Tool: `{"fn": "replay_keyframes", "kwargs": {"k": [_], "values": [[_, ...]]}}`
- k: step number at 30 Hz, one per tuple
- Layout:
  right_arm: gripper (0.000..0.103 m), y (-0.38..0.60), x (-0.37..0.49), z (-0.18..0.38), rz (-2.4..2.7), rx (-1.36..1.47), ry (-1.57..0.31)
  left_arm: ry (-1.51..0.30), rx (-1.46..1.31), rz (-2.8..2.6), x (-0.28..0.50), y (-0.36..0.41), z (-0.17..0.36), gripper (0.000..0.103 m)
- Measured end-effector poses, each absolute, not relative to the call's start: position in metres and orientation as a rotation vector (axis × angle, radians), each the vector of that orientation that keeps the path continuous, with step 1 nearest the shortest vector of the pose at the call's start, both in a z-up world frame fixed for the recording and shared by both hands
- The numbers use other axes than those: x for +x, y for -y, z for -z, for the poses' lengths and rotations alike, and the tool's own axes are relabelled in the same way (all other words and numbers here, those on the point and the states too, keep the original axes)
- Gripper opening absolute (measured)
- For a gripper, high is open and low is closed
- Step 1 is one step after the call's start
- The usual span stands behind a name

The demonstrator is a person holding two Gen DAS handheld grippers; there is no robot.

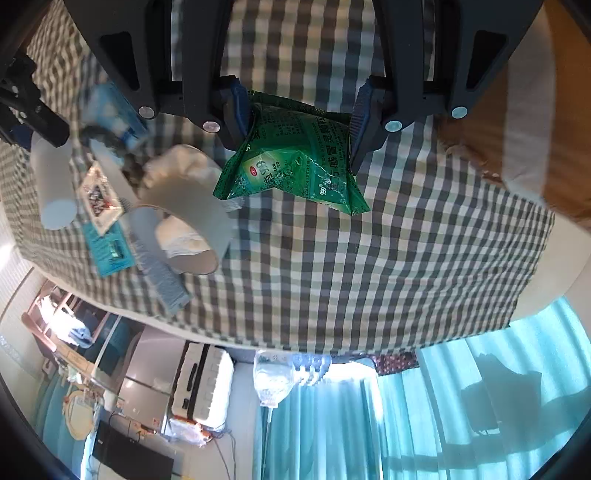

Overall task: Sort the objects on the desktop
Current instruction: 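Grasp the white cylindrical device with the right tool while the left tool grasps the green snack bag, then carry the white device with the right tool while the left tool carries the green bag to the box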

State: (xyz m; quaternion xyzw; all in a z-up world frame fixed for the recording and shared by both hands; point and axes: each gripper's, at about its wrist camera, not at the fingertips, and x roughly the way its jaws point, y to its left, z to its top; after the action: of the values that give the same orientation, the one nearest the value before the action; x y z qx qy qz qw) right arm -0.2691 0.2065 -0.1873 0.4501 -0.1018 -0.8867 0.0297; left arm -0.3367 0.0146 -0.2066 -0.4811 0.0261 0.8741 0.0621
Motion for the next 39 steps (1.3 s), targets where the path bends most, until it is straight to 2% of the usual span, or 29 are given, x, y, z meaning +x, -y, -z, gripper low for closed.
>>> {"fn": "replay_keyframes", "kwargs": {"k": [6, 19, 26, 34, 39], "values": [[0.060, -0.195, -0.237, 0.156, 2.694, 1.347, 0.417, -0.014, -1.374, -2.609, -0.294, -0.013, 0.162, 0.046], [0.060, -0.130, -0.150, 0.029, 2.784, 1.115, 0.206, 0.028, -1.214, -2.677, -0.188, 0.015, 0.049, 0.046], [0.060, -0.094, -0.108, -0.033, 2.810, 0.957, 0.159, 0.033, -1.119, -2.756, -0.139, 0.037, -0.007, 0.046], [0.060, -0.039, -0.092, -0.055, 2.765, 0.904, 0.102, 0.077, -1.008, -2.852, -0.113, 0.089, -0.044, 0.046], [0.060, 0.005, -0.102, -0.052, 2.690, 0.911, 0.094, 0.108, -1.028, -2.925, -0.113, 0.142, -0.046, 0.046]]}}
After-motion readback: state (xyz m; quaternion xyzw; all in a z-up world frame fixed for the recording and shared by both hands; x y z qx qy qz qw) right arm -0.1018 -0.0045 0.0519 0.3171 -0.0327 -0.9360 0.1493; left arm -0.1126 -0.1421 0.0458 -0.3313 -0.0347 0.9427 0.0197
